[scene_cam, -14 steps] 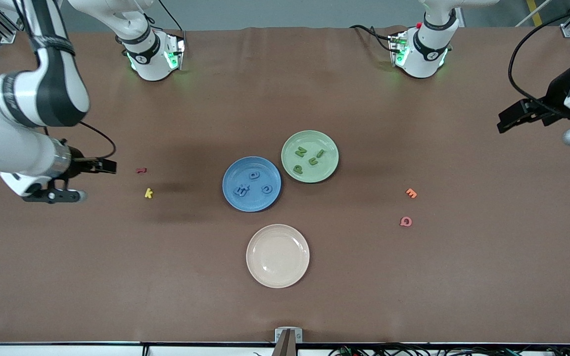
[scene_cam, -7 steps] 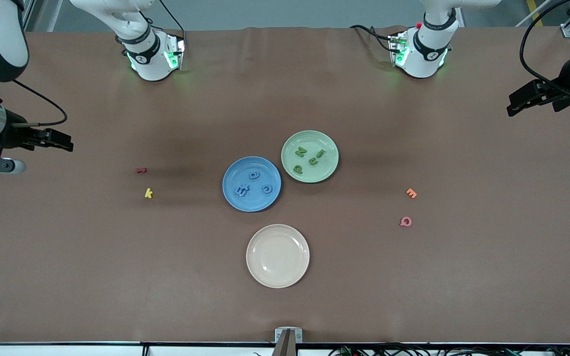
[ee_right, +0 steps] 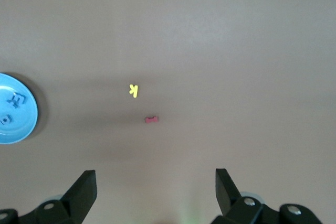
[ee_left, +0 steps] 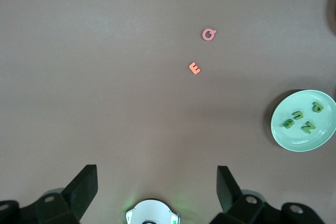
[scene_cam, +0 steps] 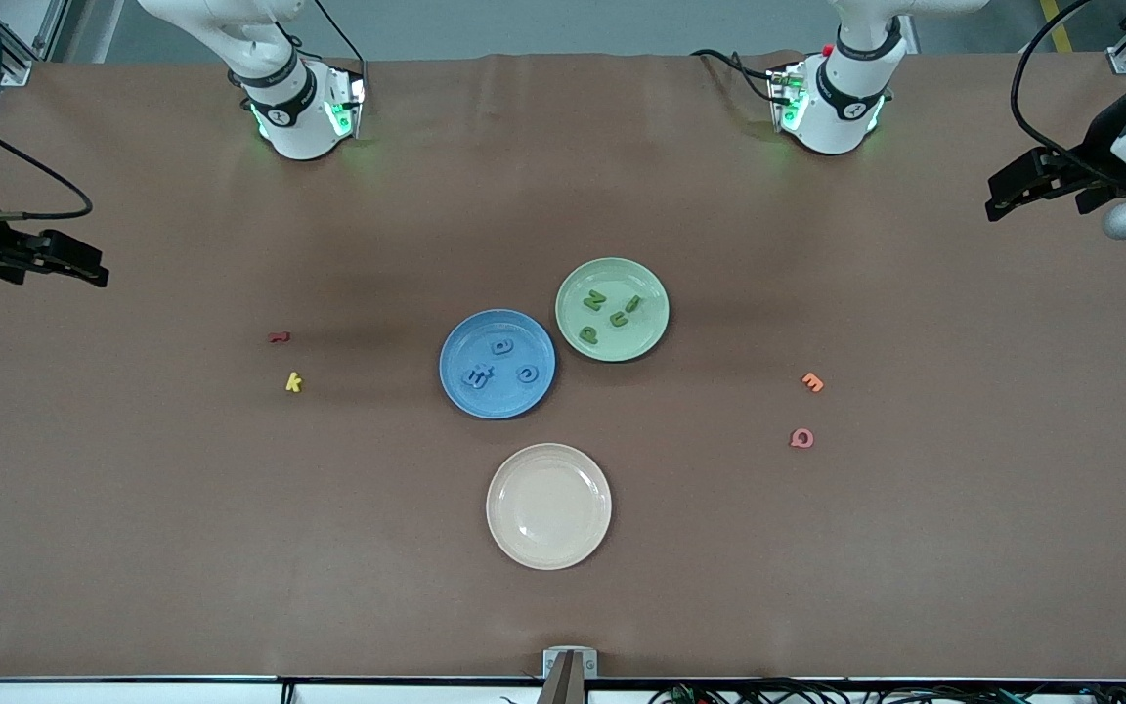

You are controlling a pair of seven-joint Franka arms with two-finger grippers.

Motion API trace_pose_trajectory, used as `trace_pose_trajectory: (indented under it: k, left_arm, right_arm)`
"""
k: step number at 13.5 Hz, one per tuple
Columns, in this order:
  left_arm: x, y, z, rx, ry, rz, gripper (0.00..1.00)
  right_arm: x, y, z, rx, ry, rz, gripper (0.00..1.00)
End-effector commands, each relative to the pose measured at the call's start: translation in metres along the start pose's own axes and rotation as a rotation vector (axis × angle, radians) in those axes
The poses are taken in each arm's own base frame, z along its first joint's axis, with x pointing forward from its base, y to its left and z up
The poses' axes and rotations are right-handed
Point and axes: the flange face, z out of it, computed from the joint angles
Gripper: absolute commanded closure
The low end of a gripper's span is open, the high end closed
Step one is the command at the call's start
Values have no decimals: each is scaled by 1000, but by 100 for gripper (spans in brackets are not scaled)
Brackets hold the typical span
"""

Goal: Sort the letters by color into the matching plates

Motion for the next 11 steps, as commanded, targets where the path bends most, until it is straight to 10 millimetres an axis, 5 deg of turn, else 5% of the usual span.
trace_pose_trajectory:
  k: [1,4,8,11]
  left_arm:
    - [-10,17,-2,-3,17,15,0]
    - [-13,31,5,13,1,0,0]
    - [-11,24,5,53,22,4,0]
    - [-11,18,0,52,34,-7,0]
  right_arm:
    - [6,5,-19,-9,7,13,0]
    - [6,0,-23,-5,13,8,0]
    - [-6,-3,-10,8,-85,1,0]
    - [-22,-7,-23,8,-74,-1,0]
